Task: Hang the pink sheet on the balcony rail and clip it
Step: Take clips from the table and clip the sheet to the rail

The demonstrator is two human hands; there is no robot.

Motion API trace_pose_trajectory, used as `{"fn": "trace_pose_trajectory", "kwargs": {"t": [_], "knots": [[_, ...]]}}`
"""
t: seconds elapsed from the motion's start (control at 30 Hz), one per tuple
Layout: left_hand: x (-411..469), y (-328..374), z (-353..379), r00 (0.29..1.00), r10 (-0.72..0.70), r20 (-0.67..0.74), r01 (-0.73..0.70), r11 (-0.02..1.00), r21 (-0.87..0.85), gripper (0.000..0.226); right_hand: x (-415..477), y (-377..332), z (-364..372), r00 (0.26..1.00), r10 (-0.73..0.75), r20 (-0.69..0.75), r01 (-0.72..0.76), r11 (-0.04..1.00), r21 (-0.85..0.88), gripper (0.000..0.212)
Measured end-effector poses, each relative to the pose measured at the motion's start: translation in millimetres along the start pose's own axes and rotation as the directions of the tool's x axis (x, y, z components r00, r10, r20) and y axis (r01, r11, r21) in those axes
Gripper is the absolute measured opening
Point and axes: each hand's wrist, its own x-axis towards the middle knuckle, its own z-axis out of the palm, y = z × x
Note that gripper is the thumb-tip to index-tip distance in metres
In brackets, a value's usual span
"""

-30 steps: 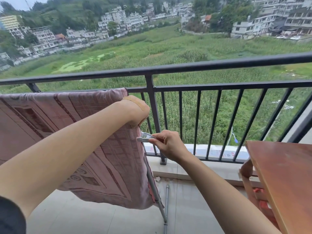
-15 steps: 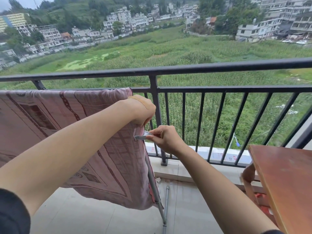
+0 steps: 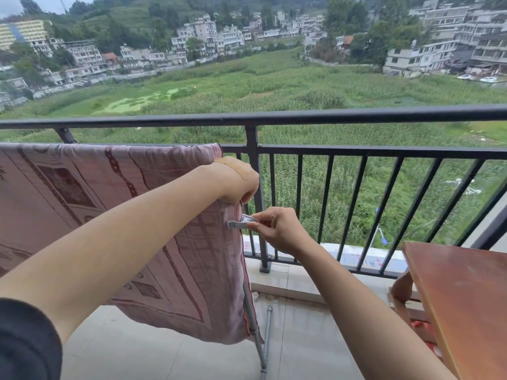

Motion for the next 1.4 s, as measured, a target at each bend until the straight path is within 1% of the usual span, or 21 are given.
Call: {"fn": "trace_pose_trajectory", "kwargs": {"t": [0.07, 0.17, 0.23, 0.33, 0.4, 0.53, 0.6, 0.67, 0.73, 0.8, 0.87, 0.9, 0.97, 1.03, 1.07, 1.1, 1.17, 1.23, 1.27, 1.3, 1.4], "knots": [[-1, 1, 0, 1.0, -0.018, 0.005, 0.018, 0.999, 0.037, 0.017, 0, 0, 1, 0.999, 0.039, -0.009, -0.039, 0.999, -0.01, 0.026], [-5, 3, -1, 0.999, -0.044, 0.006, 0.043, 0.992, 0.114, 0.024, -5, 3, 0, 0.994, 0.106, -0.004, -0.106, 0.994, -0.003, 0.04], [-10, 7, -4, 0.998, -0.058, 0.014, 0.054, 0.983, 0.174, 0.021, -8, 3, 1, 0.992, 0.123, 0.015, -0.124, 0.992, 0.024, 0.042], [-13, 5, -7, 0.999, -0.047, 0.004, 0.045, 0.965, 0.259, 0.03, -8, -4, 5, 0.988, 0.146, 0.044, -0.148, 0.988, 0.051, 0.048], [-15, 0, -7, 0.999, -0.033, -0.031, 0.04, 0.962, 0.271, 0.036, -7, -8, 8, 0.988, 0.157, 0.016, -0.157, 0.986, 0.051, 0.041], [-18, -2, 0, 0.997, -0.013, -0.073, 0.029, 0.973, 0.227, 0.044, -8, -7, 9, 0.984, 0.18, -0.008, -0.178, 0.979, 0.095, 0.032], [-17, 0, 5, 0.988, -0.005, -0.155, 0.029, 0.988, 0.151, 0.047, -11, -3, 6, 0.98, 0.2, -0.004, -0.197, 0.971, 0.132, 0.032], [-14, 2, 11, 0.965, -0.013, -0.261, 0.034, 0.997, 0.076, 0.045, -16, 2, 0, 0.972, 0.233, 0.001, -0.231, 0.962, 0.147, 0.037], [-10, 7, 20, 0.929, 0.001, -0.371, 0.031, 0.996, 0.08, 0.041, -23, 9, -8, 0.964, 0.266, -0.015, -0.262, 0.957, 0.121, 0.04], [-5, 17, 33, 0.876, 0.034, -0.481, 0.02, 0.994, 0.106, 0.039, -33, 20, -15, 0.949, 0.31, -0.051, -0.304, 0.948, 0.096, 0.041], [5, 31, 43, 0.831, 0.045, -0.554, 0.002, 0.996, 0.084, 0.039, -45, 32, -22, 0.925, 0.366, -0.101, -0.361, 0.93, 0.066, 0.04], [11, 38, 45, 0.822, 0.041, -0.568, -0.018, 0.999, 0.046, 0.041, -53, 38, -24, 0.911, 0.391, -0.133, -0.389, 0.92, 0.041, 0.039], [27, 51, 42, 0.849, 0.021, -0.527, -0.057, 0.997, -0.053, 0.051, -70, 49, -33, 0.878, 0.431, -0.209, -0.449, 0.892, -0.05, 0.038], [44, 68, 37, 0.874, 0.028, -0.485, -0.104, 0.986, -0.13, 0.061, -93, 62, -47, 0.835, 0.479, -0.271, -0.532, 0.829, -0.175, 0.039], [54, 78, 34, 0.863, 0.039, -0.503, -0.137, 0.978, -0.159, 0.064, -106, 67, -55, 0.806, 0.513, -0.295, -0.581, 0.781, -0.229, 0.04], [63, 90, 32, 0.84, 0.052, -0.54, -0.18, 0.965, -0.188, 0.065, -123, 72, -64, 0.772, 0.546, -0.325, -0.63, 0.727, -0.274, 0.042], [81, 121, 31, 0.772, 0.065, -0.633, -0.295, 0.918, -0.265, 0.064, -163, 79, -83, 0.688, 0.594, -0.417, -0.723, 0.611, -0.322, 0.042], [95, 160, 31, 0.707, 0.068, -0.704, -0.428, 0.833, -0.35, 0.064, -213, 80, -99, 0.579, 0.61, -0.542, -0.812, 0.497, -0.307, 0.04], [100, 182, 32, 0.688, 0.075, -0.722, -0.483, 0.79, -0.378, 0.065, -240, 78, -106, 0.52, 0.609, -0.599, -0.85, 0.439, -0.292, 0.04], [103, 204, 34, 0.683, 0.093, -0.725, -0.527, 0.749, -0.401, 0.065, -267, 74, -111, 0.458, 0.611, -0.646, -0.886, 0.374, -0.274, 0.041], [108, 278, 44, 0.716, 0.176, -0.676, -0.601, 0.648, -0.468, 0.066, -348, 59, -115, 0.225, 0.663, -0.714, -0.974, 0.167, -0.152, 0.042]]}}
